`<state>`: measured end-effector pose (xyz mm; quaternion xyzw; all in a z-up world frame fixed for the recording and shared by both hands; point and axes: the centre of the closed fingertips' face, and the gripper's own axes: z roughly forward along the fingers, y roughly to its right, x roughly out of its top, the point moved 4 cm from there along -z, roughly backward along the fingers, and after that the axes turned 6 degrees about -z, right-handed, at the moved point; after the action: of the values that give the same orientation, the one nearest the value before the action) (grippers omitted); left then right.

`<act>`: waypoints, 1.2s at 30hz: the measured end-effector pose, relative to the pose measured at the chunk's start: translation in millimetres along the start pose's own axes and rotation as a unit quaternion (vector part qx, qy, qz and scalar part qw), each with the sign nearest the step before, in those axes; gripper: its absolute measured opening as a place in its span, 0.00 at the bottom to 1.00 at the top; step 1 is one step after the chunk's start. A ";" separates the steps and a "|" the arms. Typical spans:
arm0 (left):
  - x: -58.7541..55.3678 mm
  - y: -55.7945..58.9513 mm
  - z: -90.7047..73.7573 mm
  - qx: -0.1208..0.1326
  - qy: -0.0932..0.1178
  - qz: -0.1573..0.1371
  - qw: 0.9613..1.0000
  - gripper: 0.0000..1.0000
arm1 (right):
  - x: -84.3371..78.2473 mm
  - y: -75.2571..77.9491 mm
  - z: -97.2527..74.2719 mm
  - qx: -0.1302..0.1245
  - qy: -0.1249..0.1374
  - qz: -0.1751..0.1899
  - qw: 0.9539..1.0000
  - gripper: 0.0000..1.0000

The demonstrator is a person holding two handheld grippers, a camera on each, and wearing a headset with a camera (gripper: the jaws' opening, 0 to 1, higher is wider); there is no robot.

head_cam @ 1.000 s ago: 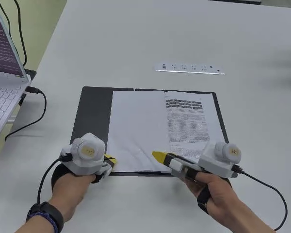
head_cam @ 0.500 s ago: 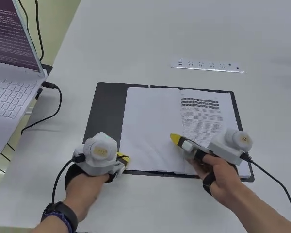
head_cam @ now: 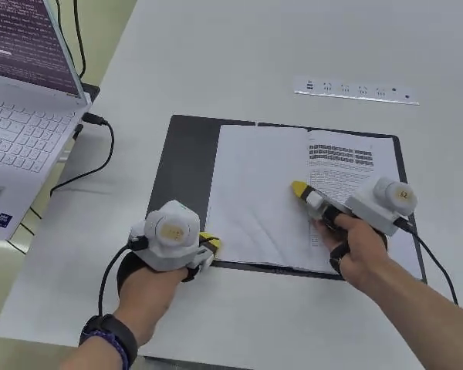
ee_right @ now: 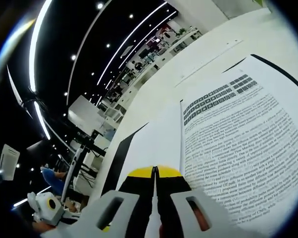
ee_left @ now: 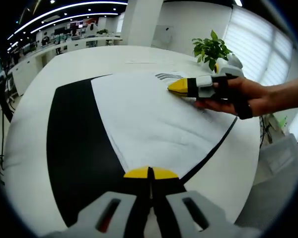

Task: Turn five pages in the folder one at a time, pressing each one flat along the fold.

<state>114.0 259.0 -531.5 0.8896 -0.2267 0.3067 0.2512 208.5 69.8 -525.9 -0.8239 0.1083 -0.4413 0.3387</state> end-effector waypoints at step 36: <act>0.1 1.3 0.5 0.003 0.005 0.029 1.000 0.00 | 48.5 8.6 36.3 -0.040 0.088 0.072 0.993 0.00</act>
<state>113.6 257.6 -531.4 0.8820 -0.2506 0.3189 0.2401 267.1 57.1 -513.7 -0.7849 0.2148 -0.4816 0.3253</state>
